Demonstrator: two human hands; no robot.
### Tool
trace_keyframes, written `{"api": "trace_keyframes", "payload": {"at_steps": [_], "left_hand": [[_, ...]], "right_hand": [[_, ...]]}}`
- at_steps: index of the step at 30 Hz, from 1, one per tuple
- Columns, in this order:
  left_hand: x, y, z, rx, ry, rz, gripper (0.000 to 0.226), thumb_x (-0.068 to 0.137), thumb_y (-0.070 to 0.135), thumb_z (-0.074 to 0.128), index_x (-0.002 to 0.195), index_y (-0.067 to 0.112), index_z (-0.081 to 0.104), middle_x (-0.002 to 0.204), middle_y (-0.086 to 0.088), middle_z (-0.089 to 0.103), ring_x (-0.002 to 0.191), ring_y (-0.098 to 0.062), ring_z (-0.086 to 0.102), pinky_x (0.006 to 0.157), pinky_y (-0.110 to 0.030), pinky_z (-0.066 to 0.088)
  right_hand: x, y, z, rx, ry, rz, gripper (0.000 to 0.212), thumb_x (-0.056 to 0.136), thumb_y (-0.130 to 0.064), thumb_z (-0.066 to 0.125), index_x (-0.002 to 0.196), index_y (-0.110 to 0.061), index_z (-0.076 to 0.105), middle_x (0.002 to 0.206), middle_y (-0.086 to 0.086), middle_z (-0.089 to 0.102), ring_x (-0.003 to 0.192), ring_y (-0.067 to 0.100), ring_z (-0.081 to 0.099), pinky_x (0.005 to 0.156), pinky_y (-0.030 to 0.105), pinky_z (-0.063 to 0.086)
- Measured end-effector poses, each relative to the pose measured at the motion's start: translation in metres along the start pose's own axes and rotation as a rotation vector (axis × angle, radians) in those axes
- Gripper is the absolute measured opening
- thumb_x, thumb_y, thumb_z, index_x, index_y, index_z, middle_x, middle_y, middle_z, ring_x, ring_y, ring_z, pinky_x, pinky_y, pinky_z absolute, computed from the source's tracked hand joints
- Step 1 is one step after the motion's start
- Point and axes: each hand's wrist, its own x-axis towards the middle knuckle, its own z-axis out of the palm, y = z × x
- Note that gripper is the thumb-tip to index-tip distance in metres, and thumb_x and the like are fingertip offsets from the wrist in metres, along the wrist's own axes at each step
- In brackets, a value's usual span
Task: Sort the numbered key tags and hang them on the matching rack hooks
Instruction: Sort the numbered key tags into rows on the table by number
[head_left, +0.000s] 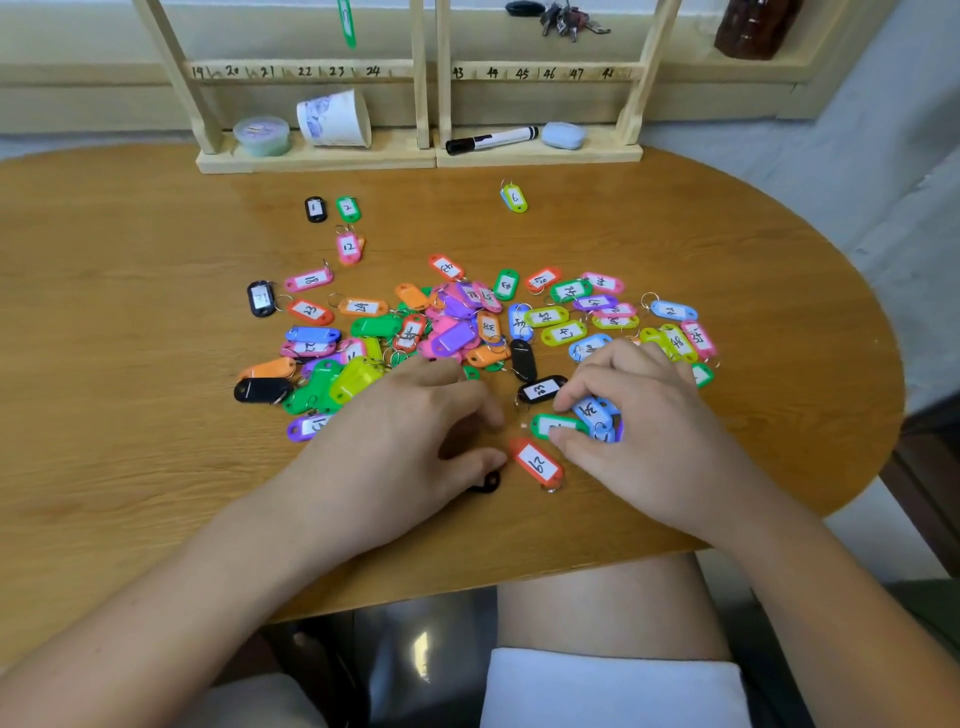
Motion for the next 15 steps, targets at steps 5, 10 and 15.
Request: {"api": "trace_keyframes", "payload": {"at_steps": [5, 10, 15], "left_hand": [[-0.019, -0.011, -0.012, -0.031, -0.047, -0.052, 0.034, 0.087, 0.061, 0.075, 0.115, 0.042, 0.07, 0.111, 0.02, 0.055, 0.112, -0.004, 0.053, 0.091, -0.029, 0.051], [-0.019, -0.008, -0.015, -0.093, -0.099, -0.078, 0.018, 0.088, 0.046, 0.082, 0.099, 0.042, 0.069, 0.107, 0.022, 0.055, 0.112, -0.002, 0.052, 0.09, -0.025, 0.048], [-0.015, -0.011, -0.028, -0.169, -0.082, -0.13, 0.015, 0.091, 0.033, 0.082, 0.09, 0.038, 0.069, 0.09, 0.018, 0.07, 0.089, -0.006, 0.065, 0.071, -0.02, 0.05]], "right_hand": [[0.005, -0.005, -0.005, -0.026, -0.08, 0.025, 0.019, 0.085, -0.04, 0.085, 0.095, -0.04, 0.069, 0.111, -0.02, 0.055, 0.116, 0.008, 0.046, 0.101, 0.034, 0.033], [0.007, -0.009, -0.005, 0.031, -0.072, 0.008, 0.02, 0.085, -0.033, 0.087, 0.085, -0.039, 0.067, 0.107, -0.019, 0.056, 0.114, 0.009, 0.051, 0.104, 0.044, 0.039], [0.015, -0.017, -0.007, 0.286, 0.058, -0.006, 0.014, 0.089, -0.026, 0.085, 0.084, -0.033, 0.074, 0.085, -0.017, 0.066, 0.081, 0.007, 0.06, 0.071, 0.023, 0.046]]}}
